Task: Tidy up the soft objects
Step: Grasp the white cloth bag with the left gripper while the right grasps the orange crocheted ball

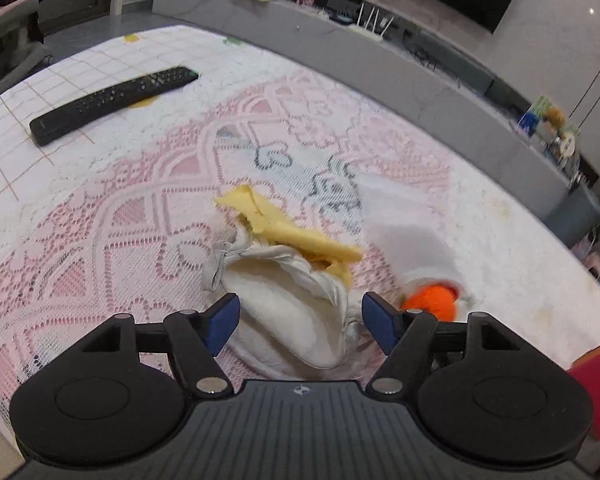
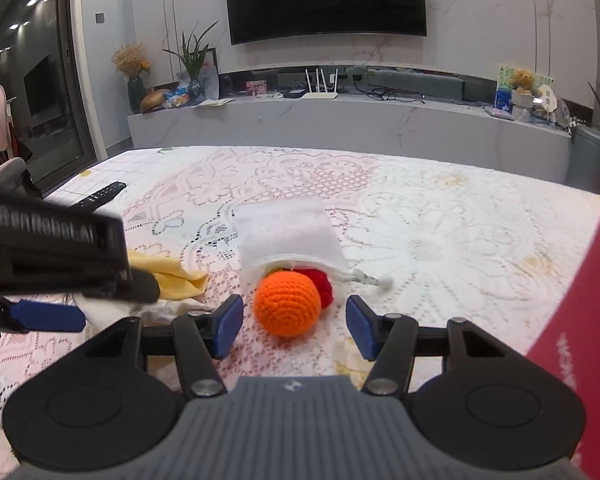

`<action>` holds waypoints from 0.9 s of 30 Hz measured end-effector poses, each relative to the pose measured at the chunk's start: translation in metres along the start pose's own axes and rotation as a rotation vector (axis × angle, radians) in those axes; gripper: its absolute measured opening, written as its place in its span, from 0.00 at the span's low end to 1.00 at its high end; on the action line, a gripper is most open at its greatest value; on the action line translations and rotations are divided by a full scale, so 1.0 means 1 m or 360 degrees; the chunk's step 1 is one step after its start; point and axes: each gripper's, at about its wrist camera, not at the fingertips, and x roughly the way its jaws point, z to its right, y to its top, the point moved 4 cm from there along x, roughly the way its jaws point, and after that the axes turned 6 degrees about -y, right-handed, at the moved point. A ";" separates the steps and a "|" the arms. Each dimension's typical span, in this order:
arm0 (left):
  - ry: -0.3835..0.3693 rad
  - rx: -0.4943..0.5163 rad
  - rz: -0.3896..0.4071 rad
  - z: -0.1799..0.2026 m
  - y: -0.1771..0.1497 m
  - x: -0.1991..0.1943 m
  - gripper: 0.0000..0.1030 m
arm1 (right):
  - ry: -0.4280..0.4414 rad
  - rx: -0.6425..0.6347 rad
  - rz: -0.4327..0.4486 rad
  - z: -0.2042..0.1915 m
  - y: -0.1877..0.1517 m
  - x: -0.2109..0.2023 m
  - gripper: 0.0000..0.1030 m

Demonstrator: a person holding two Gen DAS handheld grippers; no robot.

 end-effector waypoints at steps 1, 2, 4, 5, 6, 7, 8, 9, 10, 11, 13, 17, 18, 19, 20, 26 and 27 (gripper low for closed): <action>-0.0003 -0.0003 -0.0011 -0.001 -0.002 0.003 0.80 | 0.0006 0.0000 -0.0003 -0.001 -0.001 0.003 0.55; -0.0011 -0.0006 -0.0018 -0.002 -0.003 0.005 0.80 | 0.0007 -0.0008 -0.0005 -0.002 0.000 0.005 0.55; -0.0018 -0.0004 -0.0006 -0.003 -0.005 0.007 0.80 | 0.0004 -0.0023 -0.0016 -0.003 0.001 0.011 0.55; -0.0018 -0.0009 -0.0003 -0.005 -0.005 0.008 0.80 | 0.0011 -0.0019 -0.0021 -0.003 0.001 0.013 0.55; -0.0023 -0.0014 -0.0005 -0.006 -0.006 0.008 0.80 | 0.0015 -0.0020 -0.0029 -0.004 0.001 0.016 0.55; -0.0026 -0.0016 -0.0008 -0.007 -0.006 0.009 0.80 | 0.0020 -0.0022 -0.0034 -0.004 0.001 0.017 0.53; -0.0025 -0.0005 -0.0009 -0.008 -0.007 0.011 0.80 | 0.0027 -0.0025 -0.0035 -0.005 0.001 0.018 0.49; -0.0025 0.0022 0.0000 -0.007 -0.008 0.011 0.81 | 0.0033 -0.0029 -0.0039 -0.005 0.000 0.020 0.45; -0.0020 0.0040 0.0006 -0.006 -0.009 0.011 0.81 | 0.0039 -0.0036 -0.0050 -0.006 0.000 0.021 0.40; -0.0016 0.0052 0.0009 -0.005 -0.009 0.011 0.76 | 0.0036 -0.0052 -0.0048 -0.006 0.000 0.020 0.40; -0.0011 0.0066 0.0028 -0.004 -0.010 0.009 0.58 | 0.0035 -0.0080 -0.0042 -0.008 -0.002 0.018 0.39; -0.0038 0.0070 0.0020 -0.005 -0.011 0.007 0.11 | 0.0050 -0.0093 -0.0042 -0.010 -0.007 0.008 0.39; -0.0044 0.0076 0.0030 -0.005 -0.012 0.005 0.08 | 0.0058 -0.0079 -0.0048 -0.010 -0.007 0.006 0.39; -0.0054 0.0083 0.0044 -0.004 -0.012 0.002 0.06 | 0.0061 -0.0068 -0.0050 -0.009 -0.007 0.004 0.39; -0.0066 0.0094 0.0051 -0.004 -0.012 -0.002 0.05 | 0.0061 -0.0065 -0.0049 -0.009 -0.007 0.002 0.39; -0.0151 0.0106 0.0069 -0.004 -0.014 -0.031 0.05 | 0.0069 -0.0061 -0.0044 -0.007 -0.002 -0.023 0.39; -0.0166 0.0116 0.0071 -0.003 -0.015 -0.038 0.05 | 0.0071 -0.0050 -0.0044 -0.006 -0.002 -0.029 0.39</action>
